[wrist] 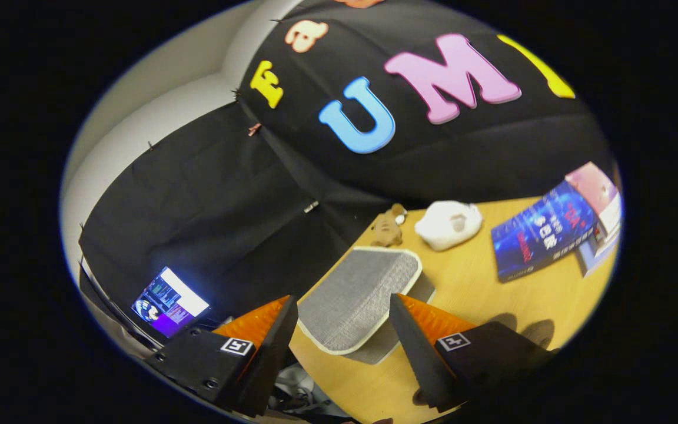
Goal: Open the storage box then place both shoes into the box .Put the left shoe in first, then the right shoe, with the right side of both shoes facing outward in a uniform manner.
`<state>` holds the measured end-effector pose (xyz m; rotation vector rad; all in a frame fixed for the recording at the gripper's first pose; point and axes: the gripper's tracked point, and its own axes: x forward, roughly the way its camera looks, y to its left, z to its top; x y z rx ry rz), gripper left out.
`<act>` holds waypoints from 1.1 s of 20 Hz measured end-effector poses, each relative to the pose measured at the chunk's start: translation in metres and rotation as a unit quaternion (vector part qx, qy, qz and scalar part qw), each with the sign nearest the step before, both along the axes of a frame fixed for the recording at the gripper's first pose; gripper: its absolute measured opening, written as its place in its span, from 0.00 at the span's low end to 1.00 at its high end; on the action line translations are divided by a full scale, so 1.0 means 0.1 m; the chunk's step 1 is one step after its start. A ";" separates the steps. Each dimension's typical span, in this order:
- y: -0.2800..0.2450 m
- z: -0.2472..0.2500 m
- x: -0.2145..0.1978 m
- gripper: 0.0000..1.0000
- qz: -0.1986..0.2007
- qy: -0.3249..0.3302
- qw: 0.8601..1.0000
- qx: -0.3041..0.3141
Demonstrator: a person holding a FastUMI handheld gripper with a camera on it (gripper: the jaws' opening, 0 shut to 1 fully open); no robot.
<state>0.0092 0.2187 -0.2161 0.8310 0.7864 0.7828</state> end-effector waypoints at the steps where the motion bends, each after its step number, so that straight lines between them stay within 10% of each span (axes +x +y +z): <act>1: 0.08 -0.17 0.01 0.97 0.007 0.033 0.999 0.012; 12: 0.82 -1.16 0.10 0.97 0.057 0.278 0.946 0.155; 22: 1.14 -1.10 0.10 0.95 0.068 0.343 0.906 0.238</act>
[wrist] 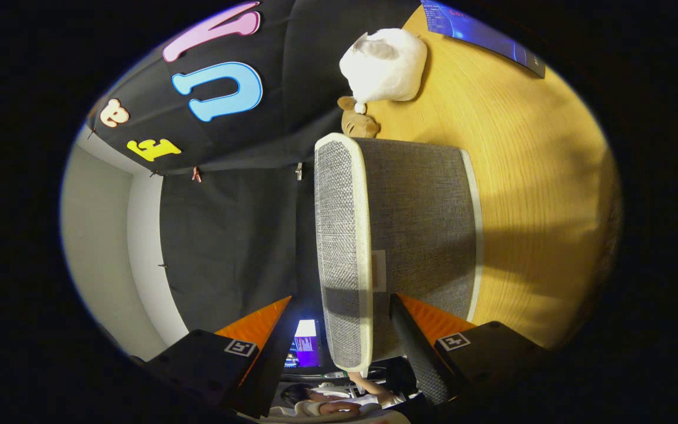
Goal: Open the storage box then place both shoes into the box .Put the left shoe in first, then the right shoe, with the right side of both shoes facing outward in a uniform manner.
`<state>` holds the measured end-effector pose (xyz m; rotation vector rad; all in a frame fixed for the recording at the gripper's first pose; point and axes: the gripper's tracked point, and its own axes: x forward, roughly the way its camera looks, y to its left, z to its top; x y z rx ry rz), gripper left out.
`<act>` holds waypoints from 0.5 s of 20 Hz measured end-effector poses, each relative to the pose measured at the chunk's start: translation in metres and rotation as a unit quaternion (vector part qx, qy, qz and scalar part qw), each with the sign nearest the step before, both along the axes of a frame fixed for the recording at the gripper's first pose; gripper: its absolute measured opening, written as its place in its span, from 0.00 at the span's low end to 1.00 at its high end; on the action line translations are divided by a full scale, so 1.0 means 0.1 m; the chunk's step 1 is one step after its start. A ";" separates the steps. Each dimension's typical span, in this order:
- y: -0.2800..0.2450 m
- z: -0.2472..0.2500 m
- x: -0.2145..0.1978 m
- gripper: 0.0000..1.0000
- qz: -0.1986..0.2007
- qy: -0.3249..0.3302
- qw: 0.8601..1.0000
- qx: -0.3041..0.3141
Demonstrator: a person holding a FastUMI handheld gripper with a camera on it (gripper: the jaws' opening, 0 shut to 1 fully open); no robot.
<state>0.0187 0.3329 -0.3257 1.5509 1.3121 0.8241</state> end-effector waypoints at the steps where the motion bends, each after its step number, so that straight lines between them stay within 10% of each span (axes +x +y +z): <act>1: 0.02 -0.02 0.02 0.81 -0.002 0.002 1.000 -0.006; 5: 0.09 0.01 -0.07 0.65 0.017 0.003 1.000 -0.004; 10: 0.02 0.04 -0.11 0.09 0.016 -0.017 1.000 -0.021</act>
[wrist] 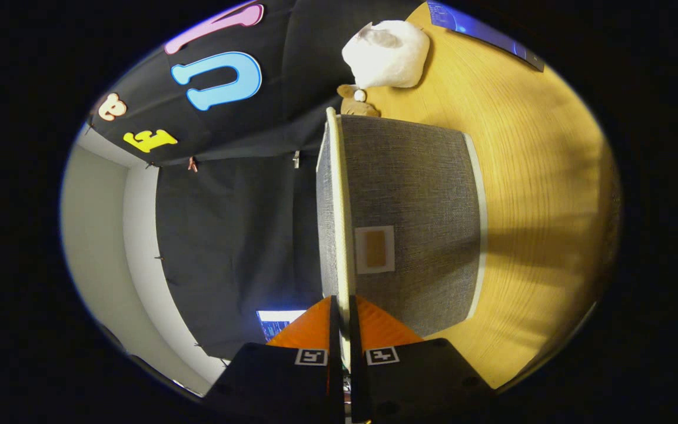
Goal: Open the storage box then place both shoes into the box .Put the left shoe in first, then the right shoe, with the right side of both shoes facing outward in a uniform manner.
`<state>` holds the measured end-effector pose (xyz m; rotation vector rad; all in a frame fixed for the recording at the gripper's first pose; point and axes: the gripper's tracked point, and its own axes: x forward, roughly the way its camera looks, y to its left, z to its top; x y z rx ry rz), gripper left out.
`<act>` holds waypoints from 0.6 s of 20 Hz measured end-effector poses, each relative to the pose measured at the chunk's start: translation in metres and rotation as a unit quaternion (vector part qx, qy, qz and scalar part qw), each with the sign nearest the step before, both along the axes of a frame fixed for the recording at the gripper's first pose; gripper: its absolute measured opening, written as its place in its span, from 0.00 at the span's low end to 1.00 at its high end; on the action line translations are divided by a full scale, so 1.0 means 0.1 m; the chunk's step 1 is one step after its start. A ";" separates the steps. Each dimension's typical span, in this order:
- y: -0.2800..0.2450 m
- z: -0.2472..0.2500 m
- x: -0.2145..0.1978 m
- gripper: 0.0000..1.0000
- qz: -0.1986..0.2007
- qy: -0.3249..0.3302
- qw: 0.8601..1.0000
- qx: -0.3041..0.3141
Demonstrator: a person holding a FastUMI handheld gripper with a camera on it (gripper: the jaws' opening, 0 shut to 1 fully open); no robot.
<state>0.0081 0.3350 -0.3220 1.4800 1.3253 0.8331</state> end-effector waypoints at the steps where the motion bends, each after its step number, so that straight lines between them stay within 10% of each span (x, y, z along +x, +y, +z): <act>1: 0.05 -0.01 0.03 0.08 -0.011 -0.012 1.000 -0.017; 12: 0.11 0.92 0.33 0.05 -0.057 -0.102 0.993 -0.032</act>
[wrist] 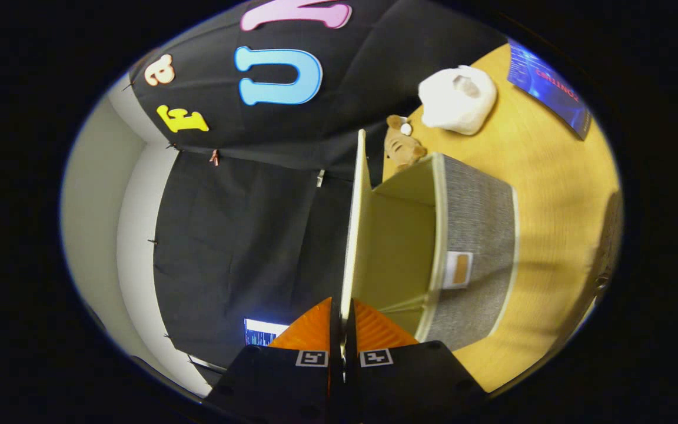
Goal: Open the storage box then place both shoes into the box .Put the left shoe in first, then the right shoe, with the right side of both shoes facing outward in a uniform manner.
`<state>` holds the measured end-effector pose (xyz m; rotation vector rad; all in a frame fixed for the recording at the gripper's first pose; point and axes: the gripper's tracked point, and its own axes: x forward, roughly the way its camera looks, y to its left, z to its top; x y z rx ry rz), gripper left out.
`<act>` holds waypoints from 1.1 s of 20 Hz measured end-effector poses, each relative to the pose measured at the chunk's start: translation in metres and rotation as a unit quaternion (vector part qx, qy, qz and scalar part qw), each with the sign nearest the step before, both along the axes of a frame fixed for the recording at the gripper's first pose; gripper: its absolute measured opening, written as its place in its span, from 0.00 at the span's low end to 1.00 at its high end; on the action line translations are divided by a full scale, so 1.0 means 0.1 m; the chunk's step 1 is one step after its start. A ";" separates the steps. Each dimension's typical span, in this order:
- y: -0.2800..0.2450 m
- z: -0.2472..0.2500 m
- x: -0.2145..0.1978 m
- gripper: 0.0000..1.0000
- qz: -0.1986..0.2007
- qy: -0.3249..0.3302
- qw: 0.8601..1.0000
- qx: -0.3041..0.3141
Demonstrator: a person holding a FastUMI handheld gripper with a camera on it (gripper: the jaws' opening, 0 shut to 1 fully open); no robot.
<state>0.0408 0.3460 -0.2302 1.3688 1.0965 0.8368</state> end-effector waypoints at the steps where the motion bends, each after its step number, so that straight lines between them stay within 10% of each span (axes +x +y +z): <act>1: 0.06 0.10 0.03 0.05 0.001 -0.012 1.000 -0.005; 22: 1.93 0.93 0.33 0.14 -0.011 -0.084 0.994 -0.063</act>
